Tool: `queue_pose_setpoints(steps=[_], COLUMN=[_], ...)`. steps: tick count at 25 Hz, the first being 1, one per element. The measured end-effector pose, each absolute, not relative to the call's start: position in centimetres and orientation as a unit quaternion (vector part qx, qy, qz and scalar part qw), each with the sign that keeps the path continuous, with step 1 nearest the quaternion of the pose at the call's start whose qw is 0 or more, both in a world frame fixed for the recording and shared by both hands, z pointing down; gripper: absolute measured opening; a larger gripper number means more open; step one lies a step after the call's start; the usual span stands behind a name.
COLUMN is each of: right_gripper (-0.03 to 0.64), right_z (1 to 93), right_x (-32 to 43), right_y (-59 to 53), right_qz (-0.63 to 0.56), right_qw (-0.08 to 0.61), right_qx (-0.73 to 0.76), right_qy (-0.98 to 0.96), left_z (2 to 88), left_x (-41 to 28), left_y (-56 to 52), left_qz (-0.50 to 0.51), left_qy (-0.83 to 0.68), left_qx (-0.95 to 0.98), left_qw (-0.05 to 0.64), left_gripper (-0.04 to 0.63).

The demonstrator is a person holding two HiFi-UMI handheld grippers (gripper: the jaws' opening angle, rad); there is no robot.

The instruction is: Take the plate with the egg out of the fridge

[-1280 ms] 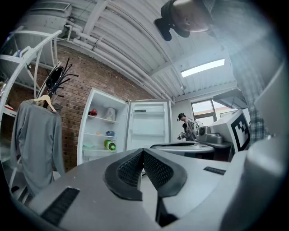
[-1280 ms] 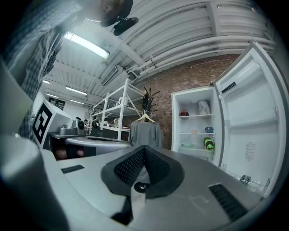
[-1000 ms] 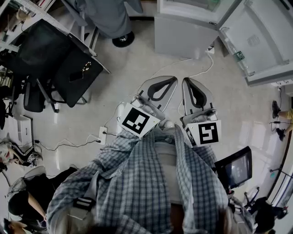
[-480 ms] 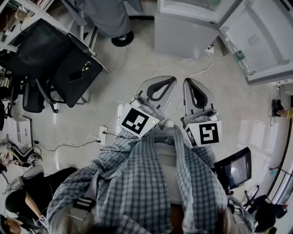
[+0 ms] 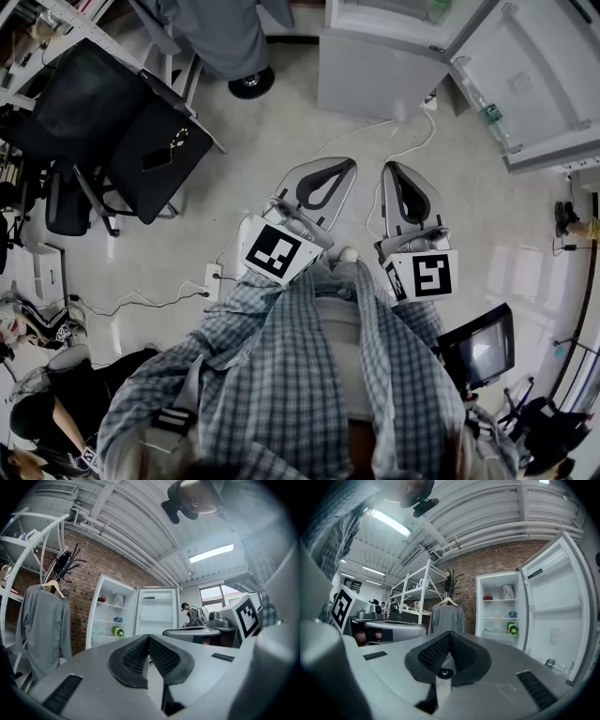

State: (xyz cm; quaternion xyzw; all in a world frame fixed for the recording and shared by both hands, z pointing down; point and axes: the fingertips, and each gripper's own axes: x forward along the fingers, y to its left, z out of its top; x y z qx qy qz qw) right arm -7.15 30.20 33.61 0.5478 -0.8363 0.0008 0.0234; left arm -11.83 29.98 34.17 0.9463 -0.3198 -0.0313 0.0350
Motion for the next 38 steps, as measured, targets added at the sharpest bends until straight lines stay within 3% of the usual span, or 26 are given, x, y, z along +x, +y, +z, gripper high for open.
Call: queue_pose_setpoints(steps=[13,17,21,38], right_gripper=[0.006,0.006,0.006,0.006], right_z=[34.1,35.3,34.3,35.1], right_x=[-8.3,-7.8,-8.0,-3.1], right_y=[31.4,31.8,31.3,24.3], right_qz=[-0.003,-0.005,-0.009,-0.011], right_qw=[0.034,0.069,0.043,0.056], right_qx=[0.558,0.554,0.558,0.543], right_qy=[-0.829,-0.830,-0.829,-0.838], left_z=[34.7,34.6,34.7,34.4], left_x=[-14.4,-14.2,-14.3,-9.1], left_y=[30.6,30.4,30.3,25.2], left_qz=[-0.034,-0.037,-0.037,-0.022], left_qy=[-0.325,-0.324,-0.324,-0.334], left_qx=[0.945,0.944,0.945,0.942], left_qw=[0.028,0.036,0.030,0.013], left_gripper=[0.006,0.006,0.006,0.006])
